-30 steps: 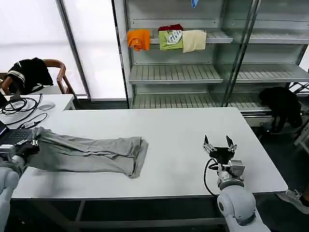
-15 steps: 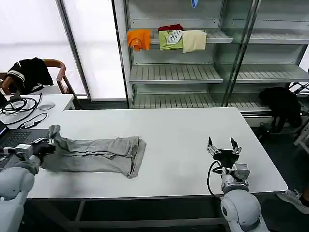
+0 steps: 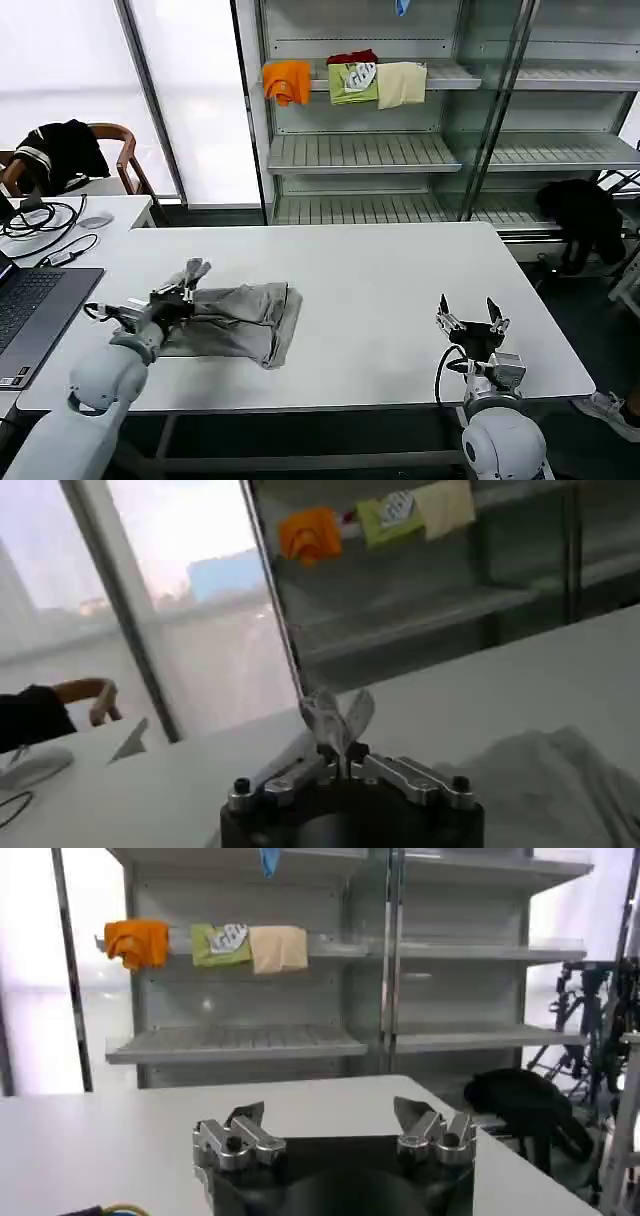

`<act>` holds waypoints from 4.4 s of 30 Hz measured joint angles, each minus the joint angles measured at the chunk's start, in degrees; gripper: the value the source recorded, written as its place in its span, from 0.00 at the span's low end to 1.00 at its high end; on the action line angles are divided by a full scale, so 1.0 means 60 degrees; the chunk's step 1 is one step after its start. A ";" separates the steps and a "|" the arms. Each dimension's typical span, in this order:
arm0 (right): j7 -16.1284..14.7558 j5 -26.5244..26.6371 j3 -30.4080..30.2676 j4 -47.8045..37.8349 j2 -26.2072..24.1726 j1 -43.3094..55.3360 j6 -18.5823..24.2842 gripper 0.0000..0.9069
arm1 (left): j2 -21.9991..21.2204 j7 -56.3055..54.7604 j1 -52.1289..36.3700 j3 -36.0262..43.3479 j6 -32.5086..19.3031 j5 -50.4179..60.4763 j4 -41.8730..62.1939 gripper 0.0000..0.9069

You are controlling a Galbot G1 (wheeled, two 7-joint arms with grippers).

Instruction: Fold and organize the clothes.

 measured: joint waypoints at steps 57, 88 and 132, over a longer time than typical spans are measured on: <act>0.0100 -0.0160 -0.0750 -0.0681 -0.0026 0.0288 0.0245 1.00 | -0.2154 -0.1188 -0.0764 0.2084 0.0054 -0.4015 -0.0846 1.00; 0.0102 0.0344 -0.1413 -0.0797 -0.0397 0.0938 -0.0049 1.00 | -0.0143 -0.0964 0.0990 -0.1723 0.0153 -0.4302 0.0546 1.00; 0.0076 0.0184 -0.1455 -0.0725 -0.0328 0.0829 -0.0119 1.00 | -0.0454 0.0233 0.1298 -0.1518 -0.0042 -0.3564 0.1090 0.01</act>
